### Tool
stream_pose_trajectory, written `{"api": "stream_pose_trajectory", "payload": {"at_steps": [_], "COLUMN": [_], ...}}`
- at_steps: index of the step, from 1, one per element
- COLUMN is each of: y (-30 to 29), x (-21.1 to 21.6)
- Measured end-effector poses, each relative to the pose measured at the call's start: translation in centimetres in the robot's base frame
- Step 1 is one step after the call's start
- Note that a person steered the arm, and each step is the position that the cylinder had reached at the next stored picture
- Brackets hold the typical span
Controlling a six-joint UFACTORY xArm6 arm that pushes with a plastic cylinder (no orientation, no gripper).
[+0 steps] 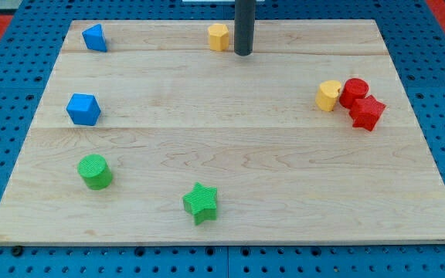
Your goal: Move the yellow hexagon towards the center of the board
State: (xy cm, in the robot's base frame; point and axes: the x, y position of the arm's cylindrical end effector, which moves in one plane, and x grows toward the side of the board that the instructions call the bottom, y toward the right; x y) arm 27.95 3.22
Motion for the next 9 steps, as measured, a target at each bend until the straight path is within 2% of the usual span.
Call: {"api": "stream_pose_trajectory", "payload": {"at_steps": [1,2,3,5,7,8,9], "y": [1.0,1.0,-1.5,-6.6,-5.9,-11.3,-12.8], "x": [-2.0,-6.0,-6.4,-5.8,-0.9,-3.3,-1.6]}}
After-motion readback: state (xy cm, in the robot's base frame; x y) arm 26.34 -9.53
